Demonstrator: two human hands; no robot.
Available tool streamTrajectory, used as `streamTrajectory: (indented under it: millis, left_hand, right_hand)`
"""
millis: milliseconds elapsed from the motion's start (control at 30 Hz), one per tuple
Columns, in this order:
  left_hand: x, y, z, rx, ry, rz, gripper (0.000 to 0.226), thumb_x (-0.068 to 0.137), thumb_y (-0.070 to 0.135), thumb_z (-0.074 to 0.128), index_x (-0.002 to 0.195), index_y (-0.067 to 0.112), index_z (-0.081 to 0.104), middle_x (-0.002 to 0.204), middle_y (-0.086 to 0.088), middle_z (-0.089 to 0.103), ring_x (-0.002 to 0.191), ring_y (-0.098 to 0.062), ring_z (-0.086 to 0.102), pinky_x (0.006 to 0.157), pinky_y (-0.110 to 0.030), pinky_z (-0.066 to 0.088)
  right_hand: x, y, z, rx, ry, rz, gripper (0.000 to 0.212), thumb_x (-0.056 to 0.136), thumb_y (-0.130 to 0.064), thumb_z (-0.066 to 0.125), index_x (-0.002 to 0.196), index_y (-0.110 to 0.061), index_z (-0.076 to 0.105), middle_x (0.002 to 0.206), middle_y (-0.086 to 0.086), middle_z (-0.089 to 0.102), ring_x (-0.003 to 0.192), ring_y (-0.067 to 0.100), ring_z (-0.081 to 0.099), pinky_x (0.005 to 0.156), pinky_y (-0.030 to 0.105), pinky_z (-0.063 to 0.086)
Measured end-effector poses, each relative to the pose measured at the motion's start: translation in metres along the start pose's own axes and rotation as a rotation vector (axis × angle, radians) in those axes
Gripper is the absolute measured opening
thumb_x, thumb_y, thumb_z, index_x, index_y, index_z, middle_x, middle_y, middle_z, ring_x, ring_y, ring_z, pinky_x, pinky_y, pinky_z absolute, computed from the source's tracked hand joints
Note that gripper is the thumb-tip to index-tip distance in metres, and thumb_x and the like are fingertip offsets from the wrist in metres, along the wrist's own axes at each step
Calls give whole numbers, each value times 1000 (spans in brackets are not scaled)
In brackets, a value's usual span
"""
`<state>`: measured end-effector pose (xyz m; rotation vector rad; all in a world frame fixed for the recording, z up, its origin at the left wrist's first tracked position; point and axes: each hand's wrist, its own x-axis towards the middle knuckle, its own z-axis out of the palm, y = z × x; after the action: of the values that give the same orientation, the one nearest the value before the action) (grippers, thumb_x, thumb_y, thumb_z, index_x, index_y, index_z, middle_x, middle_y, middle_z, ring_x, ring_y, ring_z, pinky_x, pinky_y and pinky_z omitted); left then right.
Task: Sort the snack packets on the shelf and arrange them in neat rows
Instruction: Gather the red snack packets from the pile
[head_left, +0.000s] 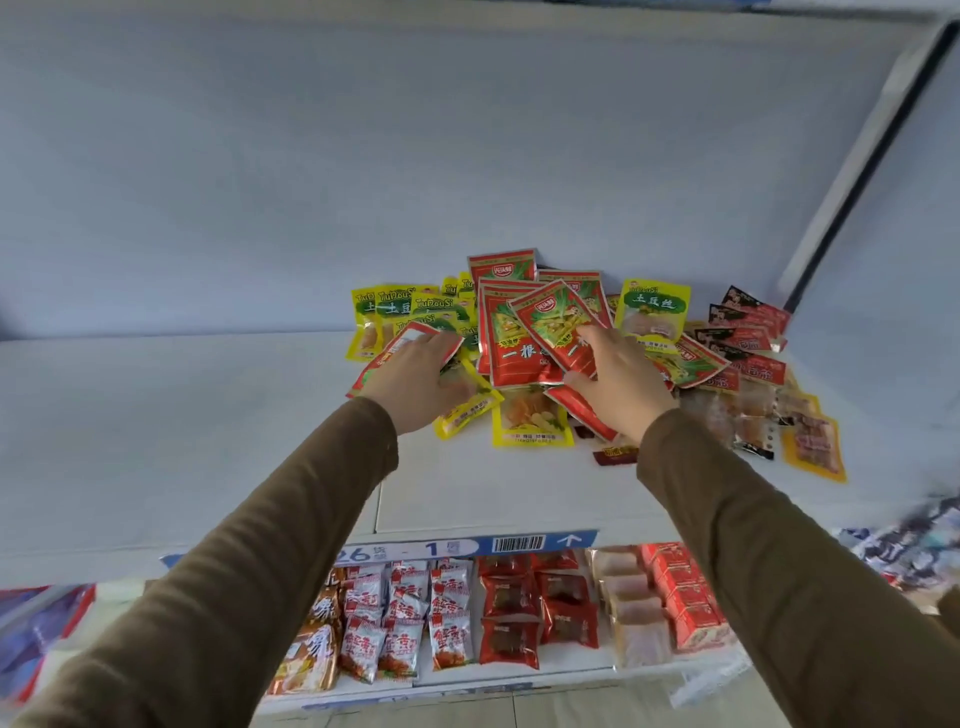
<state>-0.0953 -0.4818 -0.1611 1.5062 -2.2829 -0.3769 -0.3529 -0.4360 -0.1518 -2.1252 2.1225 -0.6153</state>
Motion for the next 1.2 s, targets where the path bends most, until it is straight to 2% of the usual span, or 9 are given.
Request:
streamTrajectory:
  millis: [133, 367, 500, 600, 667, 800, 967, 1067, 1200]
  left_hand:
    - [39, 7, 7, 5, 1, -41, 74, 95, 44, 66, 158, 20, 35, 160, -6, 41, 143, -29, 43, 115, -43, 34]
    - [103, 16, 27, -196, 48, -225, 82, 92, 47, 72, 157, 16, 32, 155, -10, 48, 133, -29, 53, 107, -46, 48]
    - [125, 20, 42, -371, 58, -315, 86, 91, 46, 74, 157, 13, 29, 148, -11, 53, 116, -23, 60, 90, -36, 48]
    - [138, 25, 52, -477, 50, -339, 70, 92, 41, 74, 147, 17, 37, 134, -6, 64, 94, -12, 66, 82, -36, 56]
    - [144, 28, 58, -527, 55, -360, 62, 91, 41, 74, 139, 19, 41, 122, -4, 69, 95, -18, 71, 84, -42, 61]
    - [150, 33, 65, -647, 89, -453, 60, 88, 36, 79, 130, 22, 39, 119, -3, 68, 90, -18, 73, 66, -33, 61]
    - [155, 35, 75, -376, 160, -521, 75, 86, 50, 77, 141, 12, 43, 138, -11, 51, 123, -30, 57, 101, -52, 54]
    - [156, 37, 77, -618, 117, -554, 70, 90, 42, 76, 141, 12, 39, 136, -12, 56, 115, -32, 64, 97, -53, 57]
    - [160, 35, 78, -584, 161, -583, 67, 92, 46, 72, 140, 13, 39, 133, -11, 58, 113, -32, 65, 96, -53, 57]
  right_hand:
    - [39, 24, -7, -3, -25, -6, 63, 100, -33, 60, 154, -13, 33, 156, 11, 41, 143, 32, 35, 115, 45, 33]
    - [102, 63, -14, -42, -121, 53, 69, 99, -42, 59, 156, -15, 28, 156, 10, 41, 141, 31, 39, 110, 44, 39]
    - [123, 66, -8, -25, -195, 56, 77, 97, -45, 61, 157, -16, 23, 156, 12, 41, 139, 34, 45, 111, 52, 41]
    - [134, 64, 0, -40, -223, 78, 89, 92, -55, 63, 159, -20, 15, 159, 11, 37, 136, 35, 48, 107, 56, 43]
    - [139, 63, 7, -70, -232, 80, 97, 89, -62, 63, 160, -24, 9, 162, 8, 32, 140, 33, 44, 109, 58, 41]
    - [146, 62, 24, -70, -215, 91, 107, 86, -64, 66, 161, -25, 1, 164, 7, 30, 145, 31, 39, 112, 51, 34]
    - [154, 63, 35, -97, -209, 113, 112, 80, -73, 65, 161, -20, 8, 163, 13, 27, 149, 35, 28, 112, 53, 35]
    - [158, 62, 40, 46, -206, 90, 110, 82, -64, 71, 161, -16, 10, 163, 14, 27, 147, 34, 33, 114, 46, 35]
    - [158, 58, 45, 187, -211, 93, 107, 84, -55, 73, 161, -17, 9, 165, 13, 21, 145, 33, 37, 112, 44, 39]
